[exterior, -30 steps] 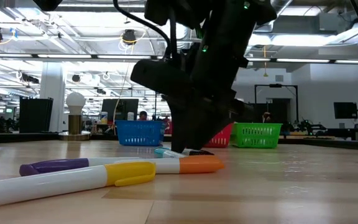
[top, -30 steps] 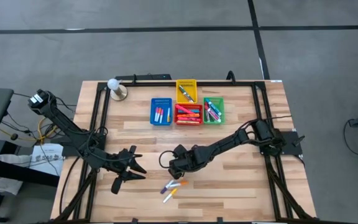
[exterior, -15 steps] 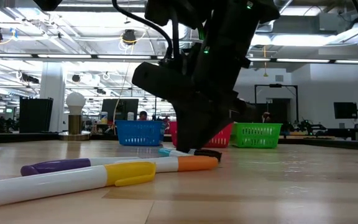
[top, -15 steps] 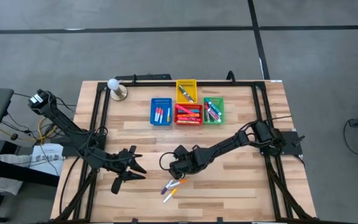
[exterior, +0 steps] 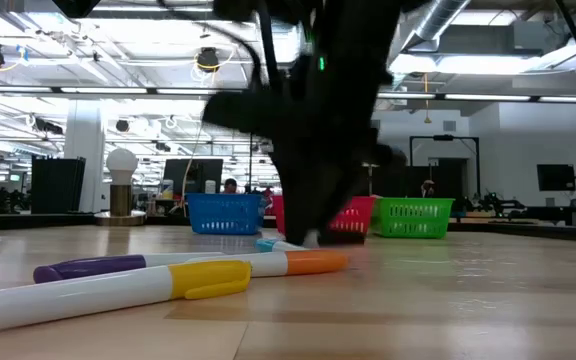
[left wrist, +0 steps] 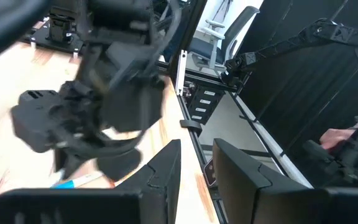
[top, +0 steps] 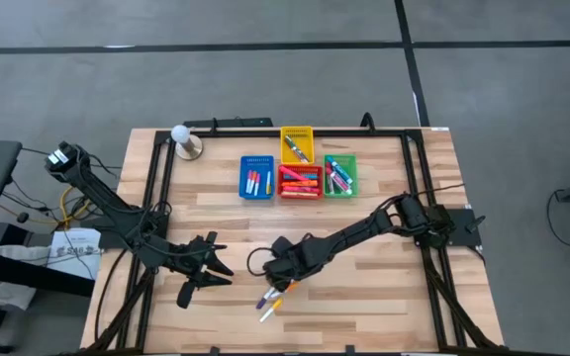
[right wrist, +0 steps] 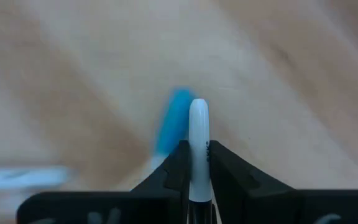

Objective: Pick & Place Markers
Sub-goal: Put the small black highlighter pen into the blue bin, then put the small blue highlighter pen into the blue bin

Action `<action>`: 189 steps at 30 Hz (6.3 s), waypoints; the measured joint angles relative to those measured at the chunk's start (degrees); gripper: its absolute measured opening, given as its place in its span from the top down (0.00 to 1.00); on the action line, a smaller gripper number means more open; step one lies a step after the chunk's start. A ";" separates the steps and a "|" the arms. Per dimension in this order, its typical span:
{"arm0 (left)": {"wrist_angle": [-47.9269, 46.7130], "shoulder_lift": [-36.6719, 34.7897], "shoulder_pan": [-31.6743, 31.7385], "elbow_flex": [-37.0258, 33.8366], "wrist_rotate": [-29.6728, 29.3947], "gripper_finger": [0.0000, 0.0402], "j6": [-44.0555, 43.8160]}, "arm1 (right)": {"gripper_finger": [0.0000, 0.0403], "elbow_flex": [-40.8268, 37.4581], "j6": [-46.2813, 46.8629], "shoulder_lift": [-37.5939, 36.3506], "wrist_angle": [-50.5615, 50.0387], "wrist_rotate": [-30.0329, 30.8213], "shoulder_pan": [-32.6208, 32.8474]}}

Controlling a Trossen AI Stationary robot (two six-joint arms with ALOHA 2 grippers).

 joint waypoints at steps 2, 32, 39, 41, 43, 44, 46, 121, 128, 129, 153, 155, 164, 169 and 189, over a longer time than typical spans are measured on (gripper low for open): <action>0.05 0.00 0.02 0.00 0.00 0.77 0.00 | 0.91 2.25 -1.74 -0.07 -0.25 -0.09 -0.17; 0.18 -15.98 -1.66 0.04 9.93 0.77 -2.74 | 0.93 25.01 -11.80 -0.37 -0.21 -1.65 -8.69; -0.90 -19.18 -1.52 -0.90 8.84 0.77 0.57 | 0.94 25.06 -11.82 -0.38 3.44 -2.87 -10.09; -1.13 -19.70 -1.16 -1.92 8.75 0.77 0.64 | 0.93 25.06 -12.13 -0.39 3.45 -3.53 -11.37; -1.44 -20.21 -0.87 -2.82 7.58 0.77 0.68 | 0.93 25.06 -13.98 -0.39 3.45 -4.01 -13.05; -1.34 -20.43 -0.69 -3.18 6.72 0.77 0.70 | 0.93 25.06 -15.19 -0.39 3.45 -4.51 -14.09; -1.34 -20.68 -0.14 -3.73 4.65 0.77 1.70 | 0.94 25.06 -17.81 -0.42 3.45 -5.47 -16.26; -1.68 -21.05 8.04 -5.01 -11.59 0.77 14.59 | 0.63 22.61 -26.18 5.36 6.36 -7.66 -32.73; -1.74 -20.81 7.68 -5.01 -11.59 0.77 9.54 | 0.61 23.15 -28.95 3.96 9.17 -7.52 -31.17; -1.75 -20.62 7.41 -5.01 -11.59 0.77 9.03 | 0.61 23.12 -29.64 3.44 8.63 -7.50 -30.86; 7.23 -17.91 8.81 -4.98 -12.03 0.77 3.55 | 0.67 22.83 -51.12 -18.44 -4.73 18.09 -9.23; 7.91 -17.16 8.62 -4.98 -11.80 0.77 1.61 | 0.67 22.83 -50.74 -19.20 -5.25 19.42 -6.93; 10.59 -9.45 5.28 -4.98 -9.18 0.77 -5.22 | 0.67 22.78 -36.70 -18.86 -12.16 28.83 3.49; 17.72 -2.86 2.83 -4.98 -9.14 0.77 -6.03 | 0.67 18.25 -28.41 -19.01 -5.94 35.28 11.44; 27.15 12.51 0.87 -4.98 -9.15 0.77 -9.89 | 0.68 -10.89 21.22 -18.69 -1.33 47.63 25.64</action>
